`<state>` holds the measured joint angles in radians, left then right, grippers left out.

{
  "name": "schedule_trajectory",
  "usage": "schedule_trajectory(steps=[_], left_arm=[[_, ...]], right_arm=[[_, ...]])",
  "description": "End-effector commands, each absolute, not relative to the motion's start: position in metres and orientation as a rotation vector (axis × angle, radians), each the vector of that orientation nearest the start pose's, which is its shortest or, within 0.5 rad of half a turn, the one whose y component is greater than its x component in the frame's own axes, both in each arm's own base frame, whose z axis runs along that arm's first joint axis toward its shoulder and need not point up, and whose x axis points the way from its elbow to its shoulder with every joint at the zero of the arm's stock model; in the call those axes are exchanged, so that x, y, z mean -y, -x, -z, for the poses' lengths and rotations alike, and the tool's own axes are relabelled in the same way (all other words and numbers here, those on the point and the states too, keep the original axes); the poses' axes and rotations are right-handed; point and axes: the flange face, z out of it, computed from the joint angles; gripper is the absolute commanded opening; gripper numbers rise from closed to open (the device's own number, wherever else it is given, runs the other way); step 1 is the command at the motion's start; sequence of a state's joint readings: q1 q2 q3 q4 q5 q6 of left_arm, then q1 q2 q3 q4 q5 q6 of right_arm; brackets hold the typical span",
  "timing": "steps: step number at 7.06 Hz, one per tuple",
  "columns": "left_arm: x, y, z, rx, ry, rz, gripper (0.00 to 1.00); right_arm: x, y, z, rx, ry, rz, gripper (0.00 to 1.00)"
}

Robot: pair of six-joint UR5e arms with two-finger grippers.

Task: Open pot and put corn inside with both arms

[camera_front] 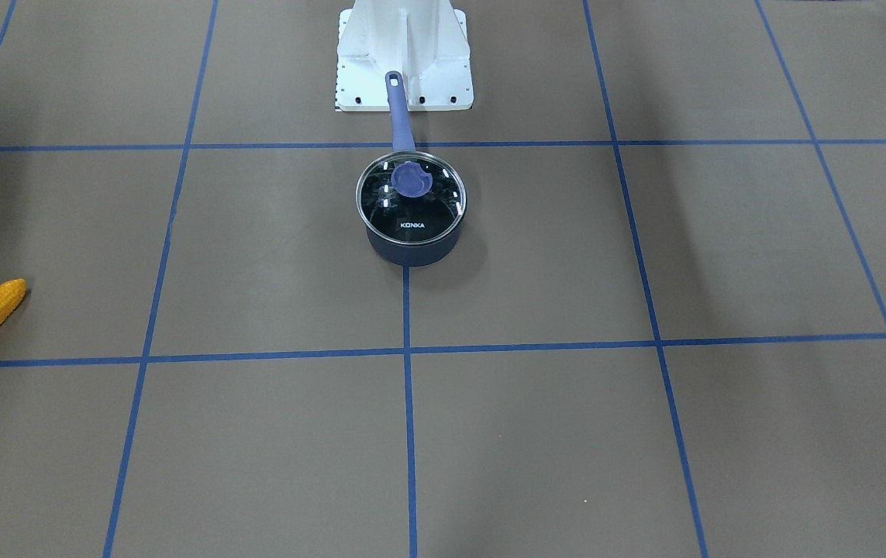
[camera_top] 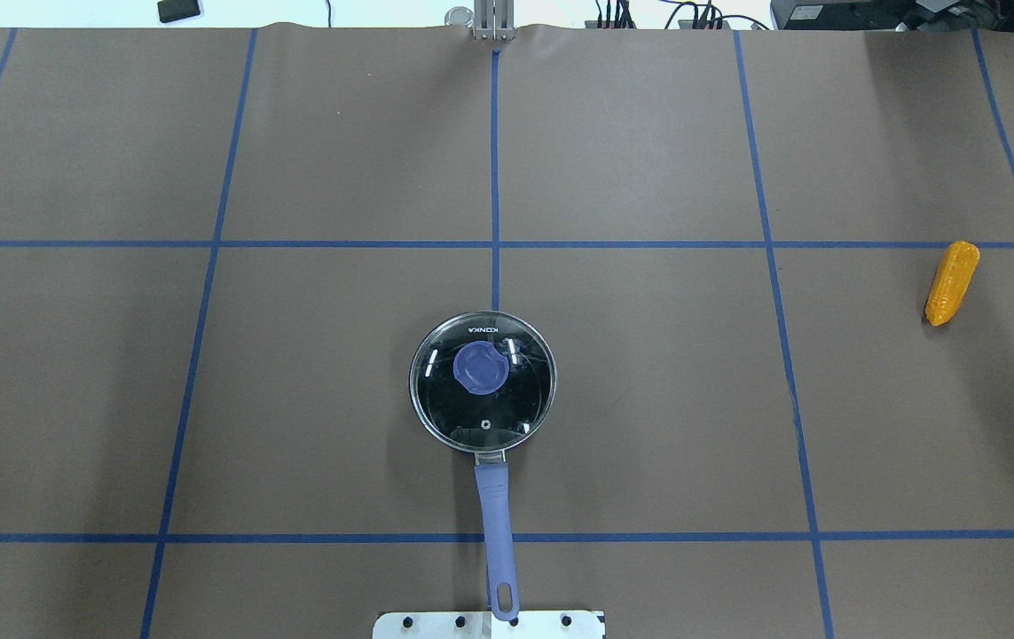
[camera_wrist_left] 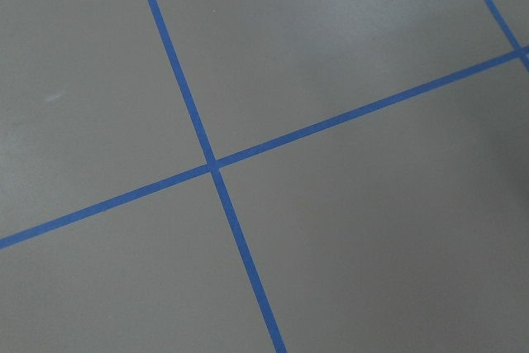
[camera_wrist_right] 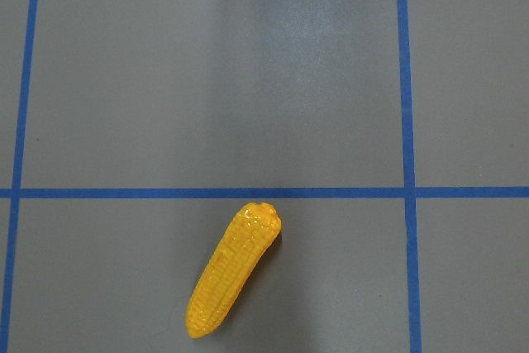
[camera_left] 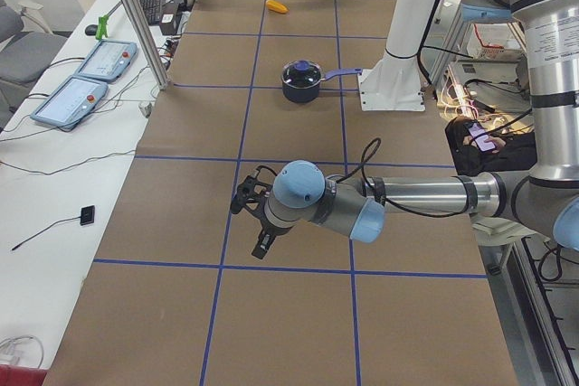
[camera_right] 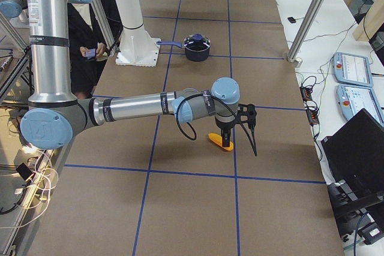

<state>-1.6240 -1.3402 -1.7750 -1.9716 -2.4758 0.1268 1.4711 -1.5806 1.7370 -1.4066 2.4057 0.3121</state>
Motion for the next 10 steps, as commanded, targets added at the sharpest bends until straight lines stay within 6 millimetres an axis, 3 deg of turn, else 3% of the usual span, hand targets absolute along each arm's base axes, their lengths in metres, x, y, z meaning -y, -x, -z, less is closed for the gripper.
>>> schedule_trajectory(steps=[1, 3, 4, 5, 6, 7, 8, 10], left_arm=[[0.406, 0.077, -0.607, -0.86, -0.43, -0.239, 0.99], [0.406, 0.077, -0.609, -0.86, -0.426, -0.237, 0.99], [0.407, 0.077, -0.604, -0.861, -0.432, -0.234, 0.99], [0.408, 0.076, -0.601, -0.863, -0.434, -0.233, 0.99], [0.409, 0.076, -0.593, -0.86, -0.443, -0.235, 0.99], [0.412, 0.076, -0.584, -0.871, -0.44, -0.202, 0.99], [0.412, 0.074, -0.559, -0.888, -0.45, -0.147, 0.99], [0.417, 0.056, -0.529, -0.943, -0.423, -0.105, 0.99]], right_arm=[[0.502, -0.01, -0.559, 0.868, -0.128, -0.063, 1.0], [0.507, -0.007, -0.55, 0.884, -0.133, -0.056, 1.0], [0.507, -0.007, -0.557, 0.873, -0.117, -0.064, 1.0], [0.51, 0.005, -0.572, 0.864, -0.078, -0.064, 1.0], [0.518, 0.032, -0.578, 0.857, -0.045, -0.029, 1.0], [0.545, 0.063, -0.575, 0.85, 0.006, -0.062, 1.0], [0.552, 0.089, -0.583, 0.835, 0.05, -0.084, 1.0], [0.563, 0.127, -0.584, 0.814, 0.101, -0.095, 1.0]])
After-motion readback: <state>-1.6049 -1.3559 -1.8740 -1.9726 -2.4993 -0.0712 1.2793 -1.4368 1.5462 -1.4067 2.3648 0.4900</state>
